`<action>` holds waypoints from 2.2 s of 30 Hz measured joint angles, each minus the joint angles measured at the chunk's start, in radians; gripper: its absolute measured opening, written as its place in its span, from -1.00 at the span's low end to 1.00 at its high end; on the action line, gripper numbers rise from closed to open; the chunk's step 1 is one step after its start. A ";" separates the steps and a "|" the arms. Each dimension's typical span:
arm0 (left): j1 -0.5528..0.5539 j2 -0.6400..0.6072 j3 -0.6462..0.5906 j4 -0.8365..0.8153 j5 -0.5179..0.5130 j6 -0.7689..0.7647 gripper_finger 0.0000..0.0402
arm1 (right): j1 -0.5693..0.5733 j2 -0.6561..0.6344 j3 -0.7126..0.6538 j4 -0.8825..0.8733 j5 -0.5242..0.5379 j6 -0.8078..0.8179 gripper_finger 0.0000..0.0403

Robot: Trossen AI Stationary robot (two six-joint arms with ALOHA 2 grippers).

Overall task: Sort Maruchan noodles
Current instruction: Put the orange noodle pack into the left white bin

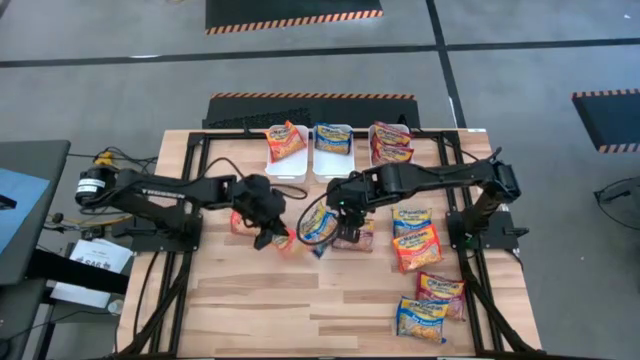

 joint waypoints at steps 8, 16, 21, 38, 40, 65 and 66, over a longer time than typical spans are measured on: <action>0.081 0.000 0.227 -0.319 -0.149 0.188 -1.00 | 0.001 0.000 0.000 -0.003 0.000 -0.053 -0.06; 0.245 0.000 0.466 -0.493 -0.349 0.421 -1.00 | 0.003 0.000 0.000 -0.004 0.001 -0.080 -0.16; 0.397 0.004 0.535 -0.486 -0.381 0.582 -1.00 | 0.001 0.000 0.000 -0.003 0.001 -0.081 -0.17; 0.659 0.447 0.867 -0.636 -0.349 0.792 -1.00 | 0.001 0.000 0.000 -0.001 0.002 -0.088 -0.18; 0.658 0.488 0.908 -0.679 -0.342 0.793 -1.00 | 0.001 0.000 0.000 -0.002 0.003 -0.088 -0.18; 0.614 0.663 0.927 -0.742 -0.447 0.785 -1.00 | 0.004 0.000 0.000 -0.002 0.007 -0.078 -0.18; 0.614 0.663 0.927 -0.739 -0.446 0.784 -1.00 | 0.004 0.000 0.000 -0.002 0.007 -0.078 -0.18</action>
